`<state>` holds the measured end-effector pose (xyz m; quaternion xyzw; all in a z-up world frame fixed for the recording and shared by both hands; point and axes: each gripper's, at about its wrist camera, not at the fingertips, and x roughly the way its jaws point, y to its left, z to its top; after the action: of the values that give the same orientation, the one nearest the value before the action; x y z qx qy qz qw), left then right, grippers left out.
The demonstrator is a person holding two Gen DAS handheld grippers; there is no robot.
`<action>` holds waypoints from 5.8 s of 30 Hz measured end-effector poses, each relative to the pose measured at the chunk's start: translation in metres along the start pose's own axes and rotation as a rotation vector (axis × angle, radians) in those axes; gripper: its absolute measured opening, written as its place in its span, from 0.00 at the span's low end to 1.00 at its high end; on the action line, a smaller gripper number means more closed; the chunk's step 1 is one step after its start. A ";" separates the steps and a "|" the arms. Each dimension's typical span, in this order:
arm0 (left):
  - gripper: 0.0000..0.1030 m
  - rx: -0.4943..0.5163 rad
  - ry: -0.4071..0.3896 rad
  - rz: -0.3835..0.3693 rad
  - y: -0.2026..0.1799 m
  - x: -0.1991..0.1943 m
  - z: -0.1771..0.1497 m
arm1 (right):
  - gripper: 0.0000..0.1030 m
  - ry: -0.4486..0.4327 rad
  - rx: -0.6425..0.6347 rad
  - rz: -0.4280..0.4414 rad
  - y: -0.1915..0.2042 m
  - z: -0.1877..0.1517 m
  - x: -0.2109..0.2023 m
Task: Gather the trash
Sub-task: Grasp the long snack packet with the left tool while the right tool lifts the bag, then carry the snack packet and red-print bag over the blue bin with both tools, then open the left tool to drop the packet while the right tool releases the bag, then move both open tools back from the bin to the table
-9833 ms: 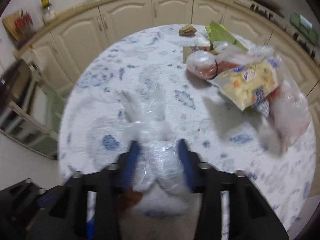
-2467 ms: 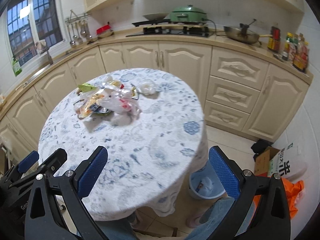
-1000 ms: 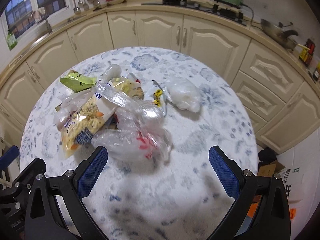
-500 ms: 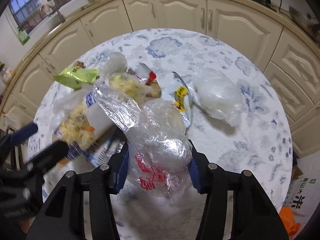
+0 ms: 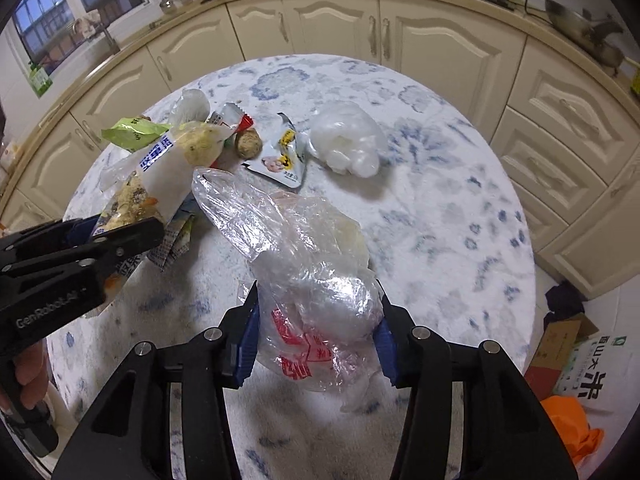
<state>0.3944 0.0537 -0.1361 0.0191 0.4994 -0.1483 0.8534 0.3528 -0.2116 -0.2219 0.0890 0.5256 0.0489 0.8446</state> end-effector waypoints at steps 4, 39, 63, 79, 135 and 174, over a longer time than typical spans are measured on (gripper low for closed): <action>0.25 -0.019 -0.033 -0.018 0.002 -0.021 -0.023 | 0.48 -0.003 0.004 0.013 0.001 -0.015 -0.010; 0.24 -0.037 -0.030 0.057 -0.032 -0.025 -0.108 | 0.54 -0.116 -0.026 -0.008 0.017 -0.066 -0.018; 0.24 0.250 -0.006 -0.084 -0.192 0.000 -0.085 | 0.53 -0.166 0.280 -0.144 -0.142 -0.112 -0.074; 0.24 0.475 0.088 -0.189 -0.331 0.076 -0.067 | 0.53 -0.083 0.566 -0.249 -0.282 -0.178 -0.074; 0.68 0.383 0.077 -0.103 -0.333 0.076 -0.058 | 0.81 -0.019 0.587 -0.284 -0.284 -0.179 -0.076; 0.69 0.064 -0.162 0.101 -0.100 -0.134 -0.110 | 0.90 -0.184 0.172 -0.147 -0.047 -0.097 -0.111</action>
<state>0.2131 0.0093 -0.0648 0.0595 0.4221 -0.1219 0.8963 0.2164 -0.2675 -0.1758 0.1266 0.4532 -0.0666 0.8799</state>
